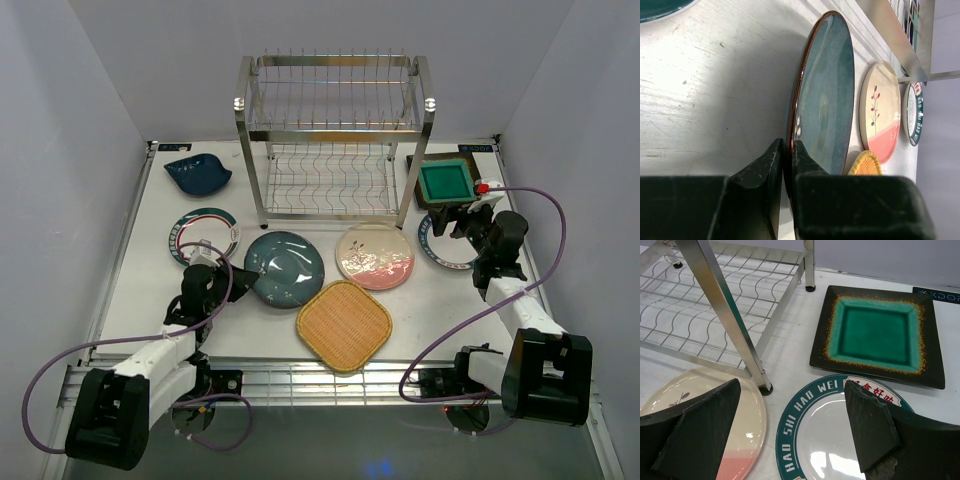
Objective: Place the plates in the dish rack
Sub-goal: Pick up the plate at the center of the board.
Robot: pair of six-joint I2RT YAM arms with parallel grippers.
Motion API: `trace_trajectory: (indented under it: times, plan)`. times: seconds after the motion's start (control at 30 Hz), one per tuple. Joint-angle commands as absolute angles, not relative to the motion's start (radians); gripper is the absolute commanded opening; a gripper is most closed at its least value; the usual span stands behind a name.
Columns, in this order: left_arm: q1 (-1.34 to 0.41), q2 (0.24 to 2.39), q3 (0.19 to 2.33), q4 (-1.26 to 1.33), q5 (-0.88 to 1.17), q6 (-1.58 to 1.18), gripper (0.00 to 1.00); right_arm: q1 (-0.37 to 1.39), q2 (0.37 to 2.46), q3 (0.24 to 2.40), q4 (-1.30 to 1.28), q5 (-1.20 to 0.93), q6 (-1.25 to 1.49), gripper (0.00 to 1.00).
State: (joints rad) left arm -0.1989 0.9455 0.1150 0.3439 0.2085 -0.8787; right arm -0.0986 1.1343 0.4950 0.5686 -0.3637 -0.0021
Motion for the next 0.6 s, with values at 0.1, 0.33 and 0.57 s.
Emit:
trace_trajectory:
  times: [0.1, 0.33, 0.57]
  plan:
    - [-0.236, 0.801, 0.221, 0.284, 0.184, -0.813, 0.0, -0.11, 1.129, 0.497, 0.618, -0.383, 0.018, 0.9]
    - [-0.252, 0.718, 0.259, 0.184, 0.134, -0.767, 0.0, -0.115, 1.134, 0.502, 0.617, -0.391, 0.021, 0.9]
    - [-0.256, 0.569, 0.36, 0.011, 0.031, -0.718, 0.0, -0.117, 1.14, 0.506, 0.617, -0.394, 0.021, 0.9]
